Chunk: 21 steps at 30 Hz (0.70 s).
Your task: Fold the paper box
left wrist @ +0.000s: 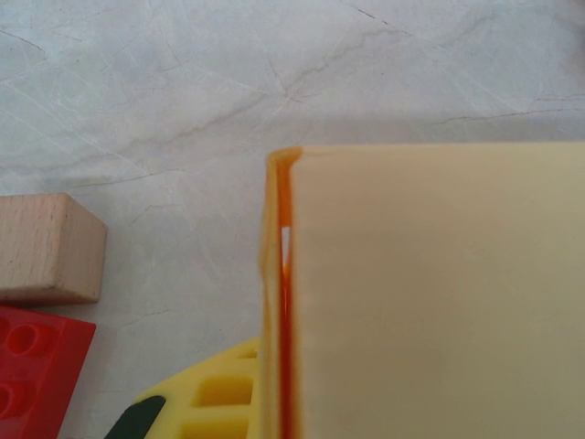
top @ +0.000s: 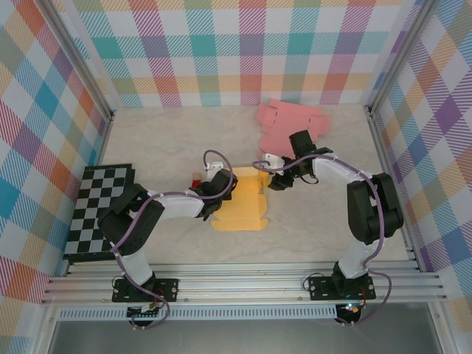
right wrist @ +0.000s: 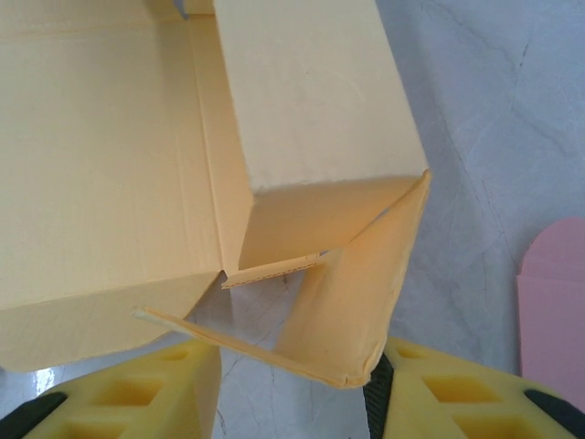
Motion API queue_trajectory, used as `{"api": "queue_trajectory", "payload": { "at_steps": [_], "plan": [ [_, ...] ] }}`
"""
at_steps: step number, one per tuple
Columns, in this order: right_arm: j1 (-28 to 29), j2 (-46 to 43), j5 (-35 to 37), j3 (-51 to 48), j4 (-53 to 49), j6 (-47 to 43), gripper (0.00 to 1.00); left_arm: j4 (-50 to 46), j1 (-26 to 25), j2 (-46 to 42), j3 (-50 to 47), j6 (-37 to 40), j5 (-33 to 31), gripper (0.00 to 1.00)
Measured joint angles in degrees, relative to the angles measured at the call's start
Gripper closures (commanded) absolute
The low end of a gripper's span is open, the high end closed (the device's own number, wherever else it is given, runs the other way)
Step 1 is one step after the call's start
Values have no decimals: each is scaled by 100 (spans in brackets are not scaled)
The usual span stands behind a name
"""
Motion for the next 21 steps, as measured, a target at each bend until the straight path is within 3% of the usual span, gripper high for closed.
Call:
{"api": "queue_trajectory", "payload": {
  "at_steps": [14,21],
  "plan": [
    [164,197,50,236,133,761,58,15,0,26,24,-22,2,100],
    [376,197,291,236,151,1467,68,-46,0,52,66,-66,-70,100]
  ]
}}
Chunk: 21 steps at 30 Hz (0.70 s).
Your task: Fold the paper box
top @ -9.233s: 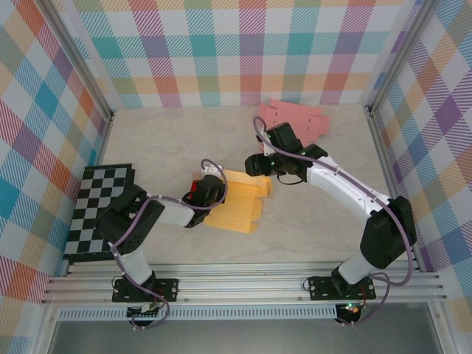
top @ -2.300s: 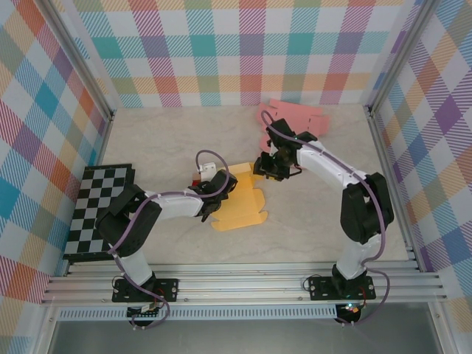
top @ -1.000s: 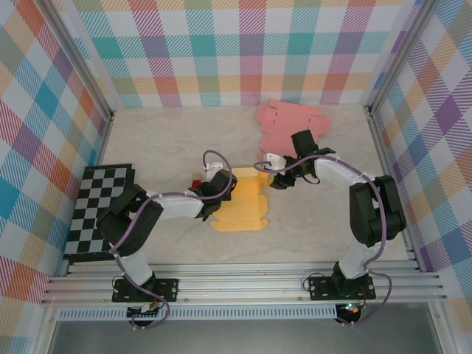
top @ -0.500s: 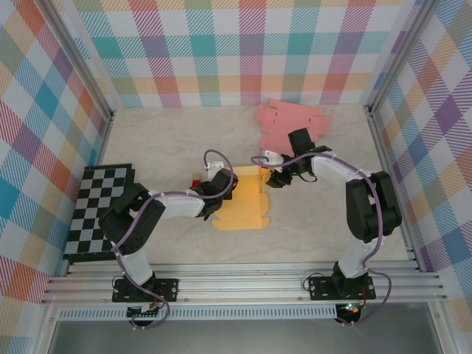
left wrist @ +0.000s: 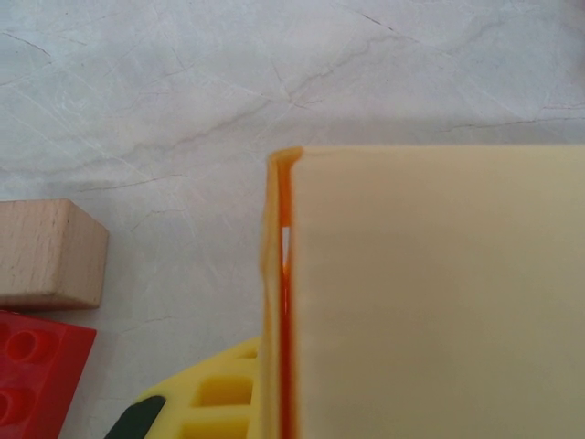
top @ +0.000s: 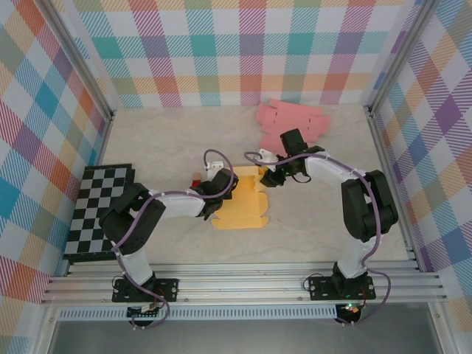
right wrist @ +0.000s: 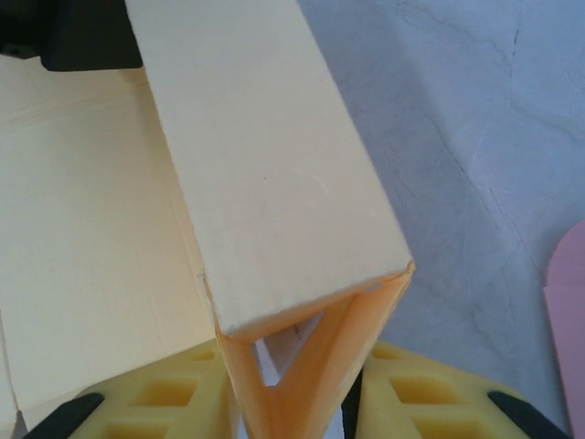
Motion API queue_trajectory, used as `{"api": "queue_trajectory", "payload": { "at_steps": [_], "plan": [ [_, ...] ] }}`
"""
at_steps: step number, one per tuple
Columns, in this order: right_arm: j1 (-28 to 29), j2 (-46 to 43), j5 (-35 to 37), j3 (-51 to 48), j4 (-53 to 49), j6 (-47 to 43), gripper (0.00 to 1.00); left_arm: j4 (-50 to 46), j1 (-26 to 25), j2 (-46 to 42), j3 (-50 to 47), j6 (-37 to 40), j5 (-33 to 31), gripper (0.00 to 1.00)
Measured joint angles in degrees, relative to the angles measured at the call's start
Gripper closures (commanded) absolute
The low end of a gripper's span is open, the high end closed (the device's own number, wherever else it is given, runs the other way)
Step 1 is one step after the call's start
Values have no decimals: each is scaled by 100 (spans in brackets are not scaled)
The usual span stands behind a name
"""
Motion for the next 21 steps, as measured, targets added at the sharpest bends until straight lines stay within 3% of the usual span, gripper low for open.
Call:
{"api": "queue_trajectory", "payload": {
  "at_steps": [9,21],
  "plan": [
    [267,-111,638,-153,450,1646,67,-177,0,17,79,-264,-76,100],
    [619,-442,1443,-872,1880,3410,66,-1088,0,114,619,-1038,157,100]
  ]
}}
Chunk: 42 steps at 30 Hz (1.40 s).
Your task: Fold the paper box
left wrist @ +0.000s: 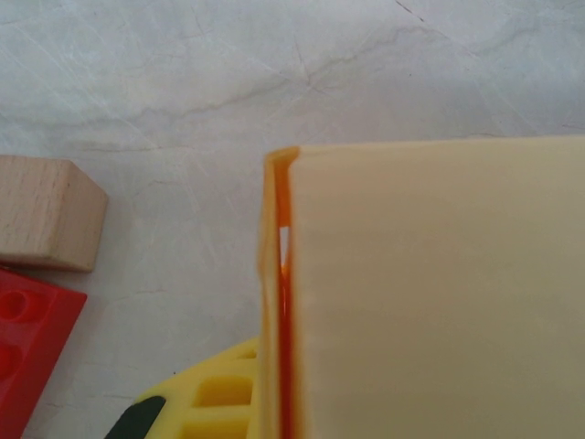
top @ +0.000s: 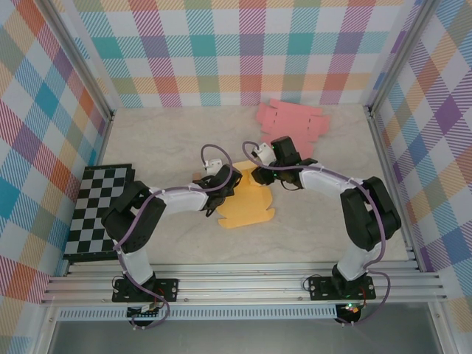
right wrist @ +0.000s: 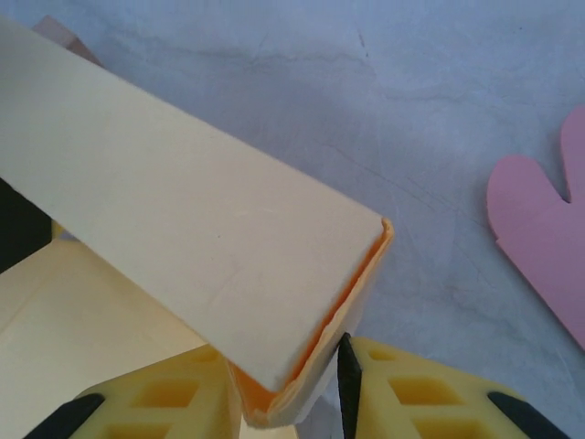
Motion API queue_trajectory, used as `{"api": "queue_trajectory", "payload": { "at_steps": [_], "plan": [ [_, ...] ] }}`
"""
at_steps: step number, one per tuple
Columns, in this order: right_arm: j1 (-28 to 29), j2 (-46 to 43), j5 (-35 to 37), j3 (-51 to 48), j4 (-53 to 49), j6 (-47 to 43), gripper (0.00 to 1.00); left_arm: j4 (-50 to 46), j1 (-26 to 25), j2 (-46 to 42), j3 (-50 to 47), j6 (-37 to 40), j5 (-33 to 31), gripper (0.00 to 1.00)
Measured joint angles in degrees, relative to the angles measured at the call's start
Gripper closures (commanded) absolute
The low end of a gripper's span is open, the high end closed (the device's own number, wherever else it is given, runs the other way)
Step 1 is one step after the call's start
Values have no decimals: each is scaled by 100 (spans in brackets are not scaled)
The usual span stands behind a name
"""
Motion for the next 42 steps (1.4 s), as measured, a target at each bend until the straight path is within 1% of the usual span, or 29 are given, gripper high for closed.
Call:
{"api": "queue_trajectory", "payload": {
  "at_steps": [7,15,17,20,24,26,32,37,42],
  "plan": [
    [46,-52,271,-393,791,164,66,-291,0,-13,133,-243,214,100],
    [57,-52,428,-809,1362,105,66,-568,0,-140,177,-389,634,100],
    [57,-57,446,-898,1469,66,67,-634,0,-160,201,-422,758,100],
    [85,-90,566,-988,1556,24,74,-704,0,-199,229,-435,892,100],
    [164,-149,1115,-999,1617,-13,87,-804,0,-212,326,-557,1025,100],
    [267,-153,1558,-990,1617,57,91,-841,0,-212,374,-599,1086,100],
    [660,-153,2999,-717,1252,533,90,-940,-7,-212,511,-833,1154,100],
    [785,-136,3611,-304,640,1154,88,-981,-22,-212,691,-896,1169,100],
    [911,-87,4033,-127,243,1602,87,-1021,-28,-201,745,-940,1172,100]
  ]
}}
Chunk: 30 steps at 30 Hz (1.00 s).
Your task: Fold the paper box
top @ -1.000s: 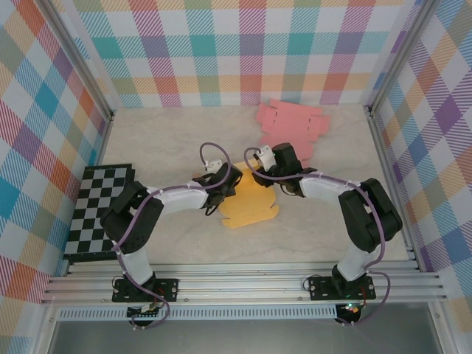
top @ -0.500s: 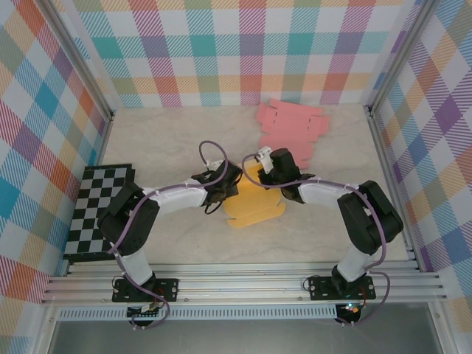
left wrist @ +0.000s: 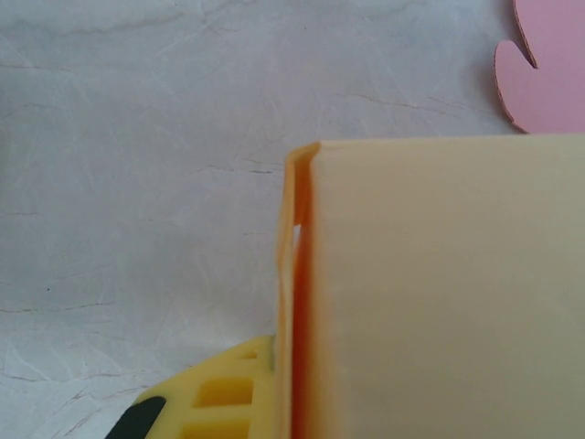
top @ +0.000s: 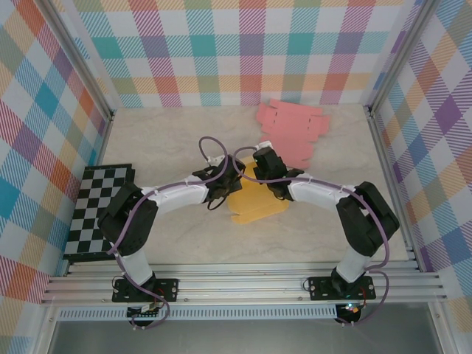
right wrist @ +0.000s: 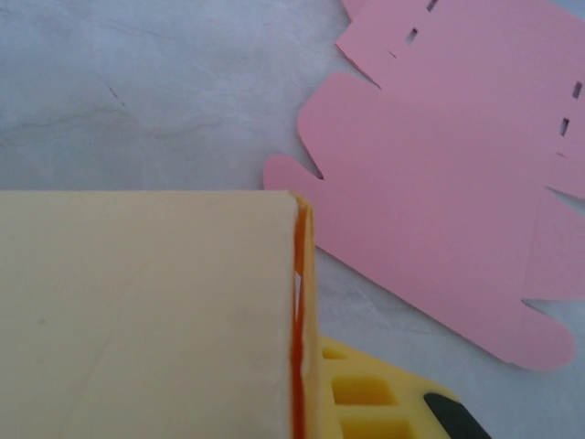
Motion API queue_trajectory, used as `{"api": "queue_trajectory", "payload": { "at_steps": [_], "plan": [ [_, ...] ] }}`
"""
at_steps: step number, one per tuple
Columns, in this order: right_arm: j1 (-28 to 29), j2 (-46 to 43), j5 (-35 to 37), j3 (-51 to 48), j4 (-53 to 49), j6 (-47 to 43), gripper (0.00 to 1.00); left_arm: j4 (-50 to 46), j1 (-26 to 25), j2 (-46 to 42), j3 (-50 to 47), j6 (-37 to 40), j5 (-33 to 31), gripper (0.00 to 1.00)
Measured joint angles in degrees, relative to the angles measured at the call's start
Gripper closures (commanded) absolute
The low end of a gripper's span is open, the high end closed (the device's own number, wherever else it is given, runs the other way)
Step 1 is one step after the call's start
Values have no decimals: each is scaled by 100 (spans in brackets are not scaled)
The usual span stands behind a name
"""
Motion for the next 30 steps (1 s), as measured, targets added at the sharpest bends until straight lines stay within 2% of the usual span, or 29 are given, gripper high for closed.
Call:
{"api": "queue_trajectory", "payload": {
  "at_steps": [6,9,16,24,28,30],
  "plan": [
    [72,155,420,179,-378,435,72,-90,-31,76,22,-142,-4,100],
    [52,144,328,160,-376,520,64,-153,-31,87,22,-199,-39,100],
    [-138,-304,-752,-52,-380,387,61,-308,-31,111,22,-236,-166,100],
    [-179,-1346,-2006,-98,-509,48,53,-442,-28,271,22,-234,-289,100],
    [-216,-1777,-2369,-192,-605,-85,53,-446,-28,271,22,-225,-330,100],
    [-308,-1851,-2590,-195,-695,-76,56,-417,-28,271,17,-157,-356,100]
  ]
}}
